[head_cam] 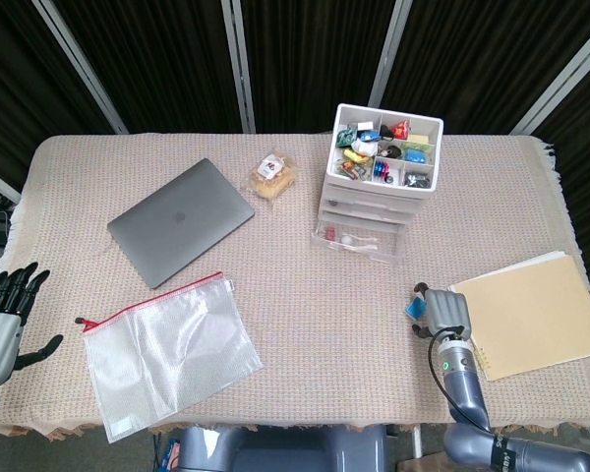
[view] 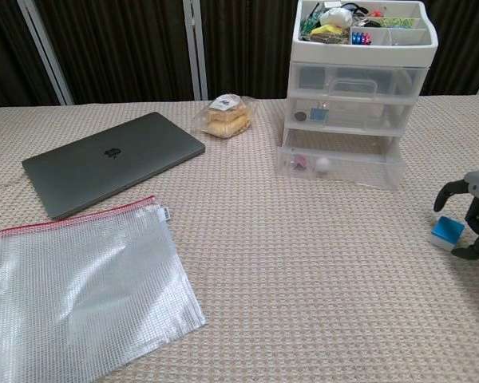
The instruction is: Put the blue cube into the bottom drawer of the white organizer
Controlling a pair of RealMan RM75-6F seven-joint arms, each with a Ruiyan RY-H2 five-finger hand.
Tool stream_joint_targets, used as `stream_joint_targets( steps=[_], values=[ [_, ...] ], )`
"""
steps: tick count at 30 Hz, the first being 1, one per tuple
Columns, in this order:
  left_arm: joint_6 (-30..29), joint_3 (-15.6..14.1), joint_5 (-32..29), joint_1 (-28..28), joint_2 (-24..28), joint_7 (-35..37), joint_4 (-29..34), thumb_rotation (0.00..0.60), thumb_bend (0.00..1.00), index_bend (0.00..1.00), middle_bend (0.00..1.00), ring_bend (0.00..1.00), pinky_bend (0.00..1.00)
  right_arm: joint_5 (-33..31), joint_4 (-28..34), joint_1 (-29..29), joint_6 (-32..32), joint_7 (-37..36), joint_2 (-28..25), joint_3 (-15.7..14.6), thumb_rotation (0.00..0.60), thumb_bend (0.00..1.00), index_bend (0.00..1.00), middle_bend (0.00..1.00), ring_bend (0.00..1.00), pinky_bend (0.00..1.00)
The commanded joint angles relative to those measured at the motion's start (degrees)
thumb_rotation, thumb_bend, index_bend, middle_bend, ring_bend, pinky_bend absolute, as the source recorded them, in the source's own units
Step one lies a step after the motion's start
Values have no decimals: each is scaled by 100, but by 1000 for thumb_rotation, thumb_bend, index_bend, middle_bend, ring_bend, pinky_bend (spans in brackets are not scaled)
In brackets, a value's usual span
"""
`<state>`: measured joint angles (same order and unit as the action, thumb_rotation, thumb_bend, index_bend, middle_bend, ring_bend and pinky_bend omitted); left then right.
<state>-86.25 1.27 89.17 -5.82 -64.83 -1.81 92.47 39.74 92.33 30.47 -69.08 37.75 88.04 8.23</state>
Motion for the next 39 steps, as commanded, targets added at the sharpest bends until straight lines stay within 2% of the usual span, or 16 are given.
stream_joint_targets(
  steps=[1,13,26,39],
  values=[
    [7,-1,-5,-1,6,4,10,600,240,64,0,0,0,-49,-67,11,33,20,34,1,600,196,293,828,869,686],
    [17,4,-19,-2,12,13,24,600,239,64,0,0,0,-103,-235,29,84,-16,155,35,600,220,350,831,871,686],
    [33,9,-43,-1,23,28,48,600,239,72,0,0,0,-82,-369,22,-13,30,268,59,600,242,542,841,876,686],
    [27,12,-48,3,29,47,60,600,239,72,0,0,0,191,18,74,-245,85,135,203,600,250,551,843,877,686]
  ],
)
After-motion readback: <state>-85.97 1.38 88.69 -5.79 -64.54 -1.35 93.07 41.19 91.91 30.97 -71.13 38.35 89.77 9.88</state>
